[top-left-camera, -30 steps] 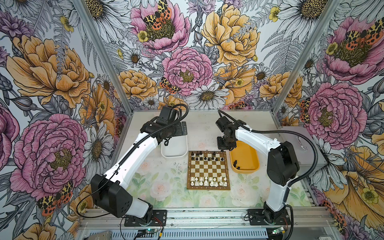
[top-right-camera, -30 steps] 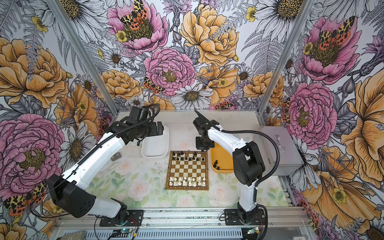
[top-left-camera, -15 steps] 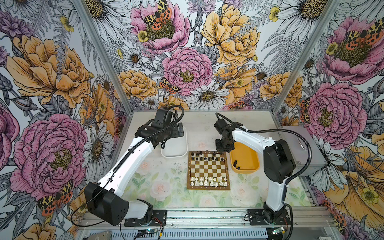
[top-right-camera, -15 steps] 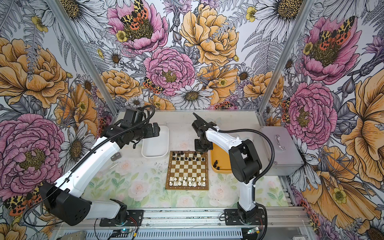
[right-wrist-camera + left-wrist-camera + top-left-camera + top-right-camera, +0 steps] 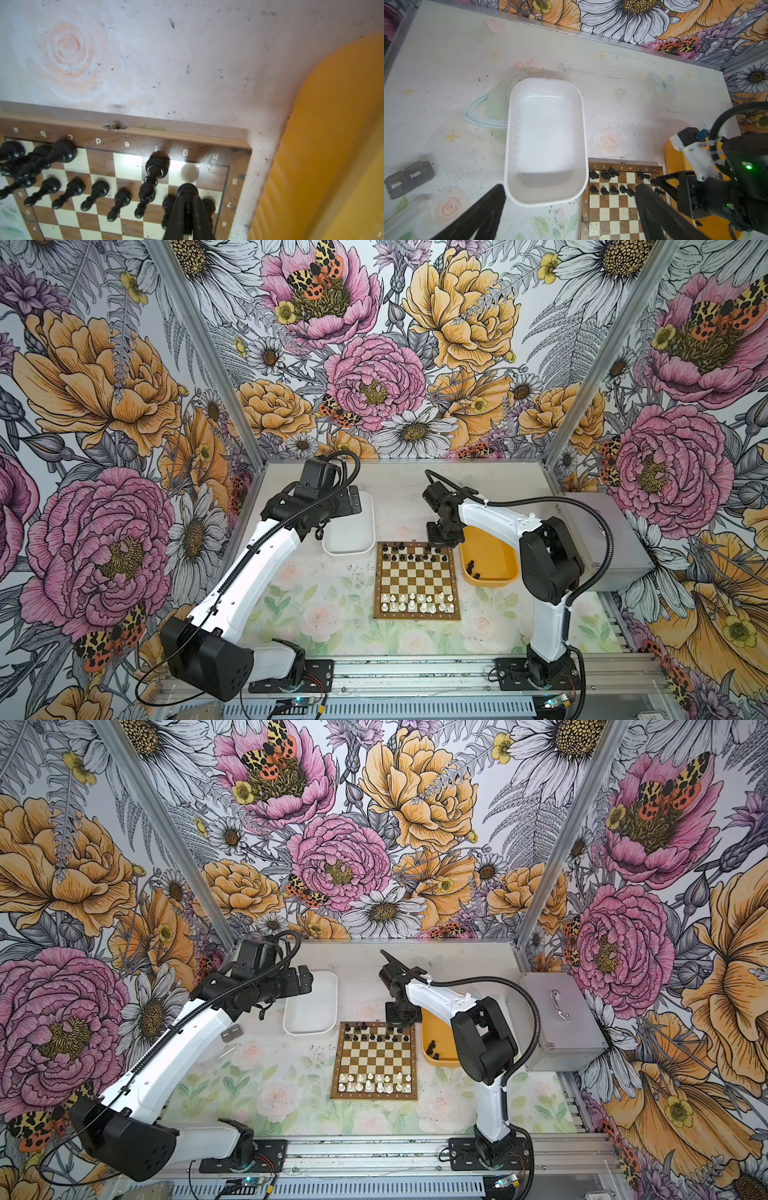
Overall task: Set up the chess pieces on the board
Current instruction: 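Carry the black piece with the right gripper over the board's far ranks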
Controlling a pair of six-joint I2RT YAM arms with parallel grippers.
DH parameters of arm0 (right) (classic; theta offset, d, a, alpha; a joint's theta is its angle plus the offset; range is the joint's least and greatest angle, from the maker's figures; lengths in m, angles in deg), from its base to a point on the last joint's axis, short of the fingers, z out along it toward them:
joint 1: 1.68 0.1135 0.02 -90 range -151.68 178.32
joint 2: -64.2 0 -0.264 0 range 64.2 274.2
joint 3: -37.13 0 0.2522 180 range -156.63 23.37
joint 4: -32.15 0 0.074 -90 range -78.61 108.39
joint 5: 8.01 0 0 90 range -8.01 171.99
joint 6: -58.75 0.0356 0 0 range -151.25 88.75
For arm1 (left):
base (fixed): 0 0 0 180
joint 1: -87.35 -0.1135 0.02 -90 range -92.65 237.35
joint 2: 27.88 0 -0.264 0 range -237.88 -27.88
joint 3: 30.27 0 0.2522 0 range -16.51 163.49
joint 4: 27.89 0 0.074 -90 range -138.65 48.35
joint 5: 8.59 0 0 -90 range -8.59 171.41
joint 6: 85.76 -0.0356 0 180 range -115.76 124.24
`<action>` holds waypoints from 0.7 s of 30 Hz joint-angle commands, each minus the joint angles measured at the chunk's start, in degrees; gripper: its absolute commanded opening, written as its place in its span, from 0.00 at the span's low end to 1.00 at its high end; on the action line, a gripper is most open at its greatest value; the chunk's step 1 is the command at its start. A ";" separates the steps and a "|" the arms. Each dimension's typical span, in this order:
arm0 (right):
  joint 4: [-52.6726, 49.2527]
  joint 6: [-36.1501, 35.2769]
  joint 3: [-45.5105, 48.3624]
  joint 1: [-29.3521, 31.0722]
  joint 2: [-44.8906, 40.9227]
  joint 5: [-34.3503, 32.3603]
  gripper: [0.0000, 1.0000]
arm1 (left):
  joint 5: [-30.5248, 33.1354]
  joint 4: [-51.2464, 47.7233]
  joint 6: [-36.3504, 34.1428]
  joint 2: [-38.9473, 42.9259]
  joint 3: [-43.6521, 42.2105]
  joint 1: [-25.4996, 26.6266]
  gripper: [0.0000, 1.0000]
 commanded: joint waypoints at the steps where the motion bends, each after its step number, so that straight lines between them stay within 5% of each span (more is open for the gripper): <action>1: 1.10 0.51 -1.20 0.37 1.94 -0.28 0.00 | 0.25 0.95 0.13 1.29 -0.90 -0.60 0.99; 21: 1.00 0.38 -3.32 0.38 3.66 -0.96 0.02 | -0.90 0.98 -0.75 1.79 -0.98 -2.51 0.99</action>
